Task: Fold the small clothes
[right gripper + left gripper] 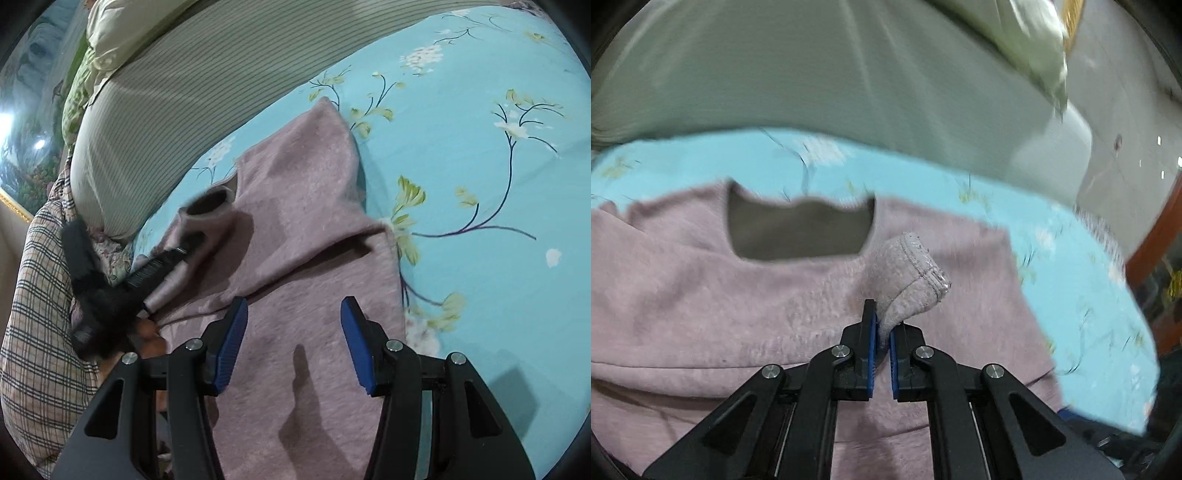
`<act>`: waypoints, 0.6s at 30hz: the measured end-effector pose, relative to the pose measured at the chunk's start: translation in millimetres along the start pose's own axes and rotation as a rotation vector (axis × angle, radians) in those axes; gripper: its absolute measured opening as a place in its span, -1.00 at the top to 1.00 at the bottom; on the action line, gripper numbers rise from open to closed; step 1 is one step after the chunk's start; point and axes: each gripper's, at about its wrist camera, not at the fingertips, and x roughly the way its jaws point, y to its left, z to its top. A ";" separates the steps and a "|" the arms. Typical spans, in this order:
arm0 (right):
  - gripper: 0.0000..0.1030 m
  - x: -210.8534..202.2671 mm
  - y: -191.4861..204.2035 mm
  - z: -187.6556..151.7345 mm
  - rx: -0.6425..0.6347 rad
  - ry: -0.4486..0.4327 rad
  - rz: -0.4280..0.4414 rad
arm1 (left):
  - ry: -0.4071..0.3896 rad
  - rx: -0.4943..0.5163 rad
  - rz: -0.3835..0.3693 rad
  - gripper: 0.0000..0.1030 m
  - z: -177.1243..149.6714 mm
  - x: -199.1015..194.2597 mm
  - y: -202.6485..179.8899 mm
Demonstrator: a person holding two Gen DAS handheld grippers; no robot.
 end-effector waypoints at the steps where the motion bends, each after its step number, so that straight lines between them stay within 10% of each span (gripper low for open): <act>1: -0.05 1.8 2.1 1.9 -0.001 0.003 0.002 | 0.039 0.018 0.004 0.83 -5.8 11.5 -2.7; 6: -0.05 17.0 19.9 12.9 -0.015 0.013 0.037 | 0.100 0.019 -0.025 -0.08 -27.5 6.1 7.2; 10: -0.05 35.8 39.5 24.0 -0.046 0.023 0.060 | 0.049 0.007 0.010 -0.24 -40.6 -36.6 31.1; 18: -0.05 106.7 57.4 31.4 -0.072 0.108 0.021 | 0.027 -0.133 0.347 -0.25 -63.5 -77.7 139.2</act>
